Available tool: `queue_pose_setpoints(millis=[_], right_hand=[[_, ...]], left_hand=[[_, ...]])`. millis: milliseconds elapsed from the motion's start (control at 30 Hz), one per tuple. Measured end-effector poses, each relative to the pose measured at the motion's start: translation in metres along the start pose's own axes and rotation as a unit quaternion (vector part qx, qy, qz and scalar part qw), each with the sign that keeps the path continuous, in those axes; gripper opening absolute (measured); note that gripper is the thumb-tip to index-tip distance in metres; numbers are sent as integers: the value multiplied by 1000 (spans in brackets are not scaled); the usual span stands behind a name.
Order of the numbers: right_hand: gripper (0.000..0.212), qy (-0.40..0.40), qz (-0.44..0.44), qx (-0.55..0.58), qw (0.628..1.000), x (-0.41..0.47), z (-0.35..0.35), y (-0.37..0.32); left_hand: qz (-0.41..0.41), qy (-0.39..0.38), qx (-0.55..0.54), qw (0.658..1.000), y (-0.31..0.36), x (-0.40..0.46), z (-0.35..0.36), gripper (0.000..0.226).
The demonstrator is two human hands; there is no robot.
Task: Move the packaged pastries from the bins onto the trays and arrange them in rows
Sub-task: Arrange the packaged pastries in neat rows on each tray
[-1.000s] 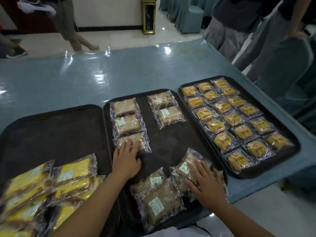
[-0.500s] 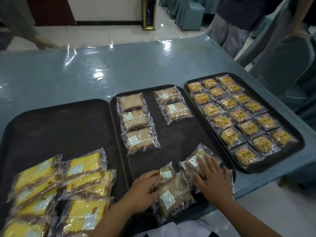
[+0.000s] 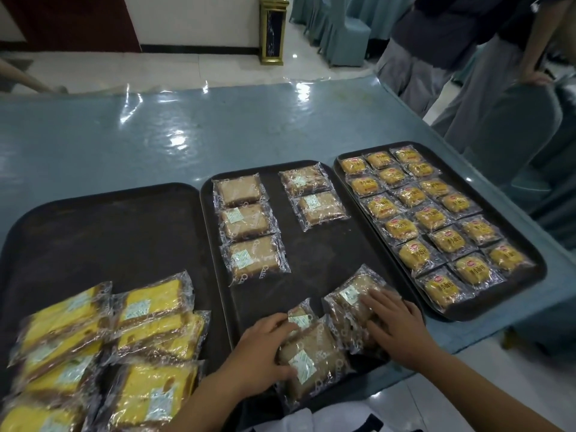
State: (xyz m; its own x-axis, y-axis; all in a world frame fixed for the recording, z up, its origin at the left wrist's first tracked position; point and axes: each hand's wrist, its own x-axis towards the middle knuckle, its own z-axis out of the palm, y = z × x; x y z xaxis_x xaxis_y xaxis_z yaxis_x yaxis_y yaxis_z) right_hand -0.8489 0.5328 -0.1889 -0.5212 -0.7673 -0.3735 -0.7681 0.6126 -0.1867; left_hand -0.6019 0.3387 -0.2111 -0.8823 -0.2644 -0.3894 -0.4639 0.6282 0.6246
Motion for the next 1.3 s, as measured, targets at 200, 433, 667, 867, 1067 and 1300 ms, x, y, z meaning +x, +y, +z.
queue_pose_setpoints(millis=[200, 433, 667, 867, 1067, 1300], right_hand=[[78, 9, 1, -25, 1000, 26, -2, -9], [61, 11, -80, -2, 997, 45, -1, 4], [66, 27, -87, -41, 995, 69, -1, 6], [62, 52, -86, -34, 994, 100, -4, -7], [65, 27, -118, -21, 992, 133, -17, -11], [64, 19, -114, -23, 993, 157, -30, -10]], left_hand=[[-10, 28, -30, 999, 1, -2, -1, 77], [-35, 92, -59, 993, 17, -9, 14, 70], [-88, 63, 3, 994, 31, -7, 21, 89], [-127, 85, 12, 988, 42, -7, 28, 81], [-132, 125, 33, 983, 56, -15, 40, 81], [-196, 102, 68, 973, 76, -19, 47, 101]])
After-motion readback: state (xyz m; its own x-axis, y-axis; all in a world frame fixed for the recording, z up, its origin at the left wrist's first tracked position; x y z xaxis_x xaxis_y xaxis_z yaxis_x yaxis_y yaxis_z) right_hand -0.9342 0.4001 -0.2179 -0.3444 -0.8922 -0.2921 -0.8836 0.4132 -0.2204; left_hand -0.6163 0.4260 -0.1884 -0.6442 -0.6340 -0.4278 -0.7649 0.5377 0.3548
